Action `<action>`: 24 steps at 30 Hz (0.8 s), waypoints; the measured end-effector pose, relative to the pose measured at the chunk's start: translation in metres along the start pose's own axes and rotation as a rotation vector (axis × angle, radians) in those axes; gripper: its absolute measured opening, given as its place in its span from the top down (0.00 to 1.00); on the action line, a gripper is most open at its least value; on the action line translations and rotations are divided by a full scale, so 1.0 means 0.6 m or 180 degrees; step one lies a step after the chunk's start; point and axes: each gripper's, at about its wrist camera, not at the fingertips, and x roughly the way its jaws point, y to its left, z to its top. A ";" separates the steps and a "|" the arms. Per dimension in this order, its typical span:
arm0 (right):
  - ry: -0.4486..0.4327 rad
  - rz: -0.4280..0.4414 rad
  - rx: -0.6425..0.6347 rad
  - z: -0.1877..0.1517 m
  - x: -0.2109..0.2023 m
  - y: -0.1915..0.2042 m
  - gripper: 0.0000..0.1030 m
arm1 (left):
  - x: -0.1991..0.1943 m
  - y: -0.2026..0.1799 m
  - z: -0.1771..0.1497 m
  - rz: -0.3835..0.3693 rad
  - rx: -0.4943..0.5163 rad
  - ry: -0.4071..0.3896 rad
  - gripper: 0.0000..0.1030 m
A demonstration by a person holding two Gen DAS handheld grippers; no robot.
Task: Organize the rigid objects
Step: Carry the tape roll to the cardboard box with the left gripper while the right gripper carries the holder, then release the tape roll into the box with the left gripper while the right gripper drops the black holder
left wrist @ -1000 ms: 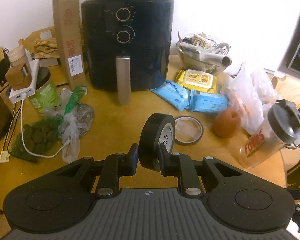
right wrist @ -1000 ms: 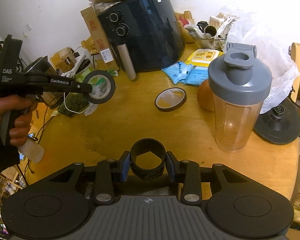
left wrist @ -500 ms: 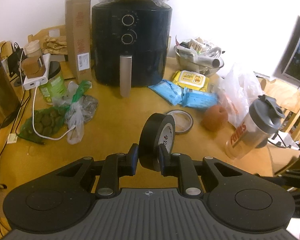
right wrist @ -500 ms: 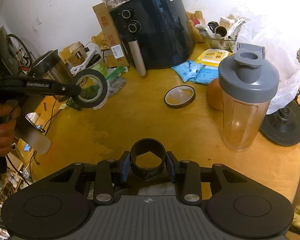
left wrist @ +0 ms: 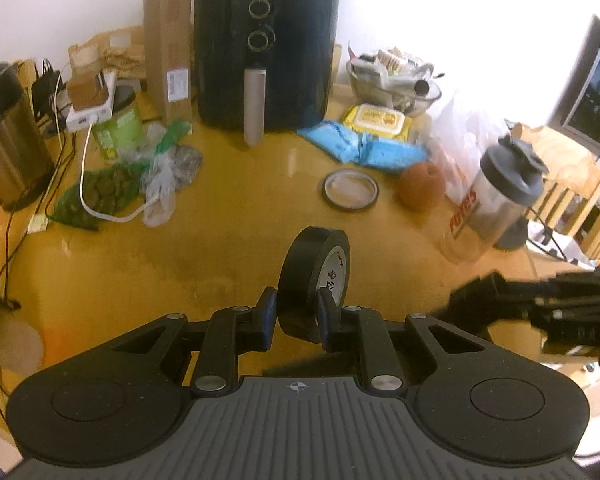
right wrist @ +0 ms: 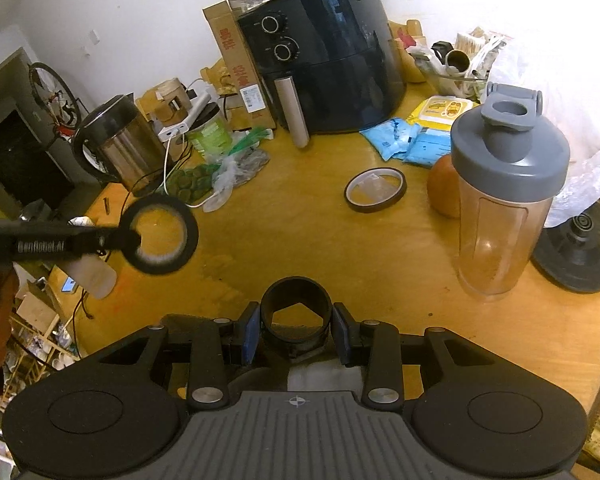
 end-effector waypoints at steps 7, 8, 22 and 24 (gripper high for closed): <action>0.0007 0.0045 -0.0024 -0.001 -0.003 0.001 0.61 | 0.004 -0.006 -0.042 0.0033 0.0002 0.0181 0.79; 0.0008 0.0050 -0.0026 -0.001 -0.003 0.000 0.61 | 0.005 -0.007 -0.046 0.0036 0.0005 0.0208 0.79; 0.0015 0.0065 -0.0024 -0.008 -0.012 -0.004 0.61 | 0.017 -0.032 -0.087 0.0260 0.0290 0.0371 0.70; 0.0017 0.0065 -0.0021 -0.008 -0.012 -0.004 0.61 | 0.010 -0.033 -0.093 0.0270 0.0228 0.0347 0.60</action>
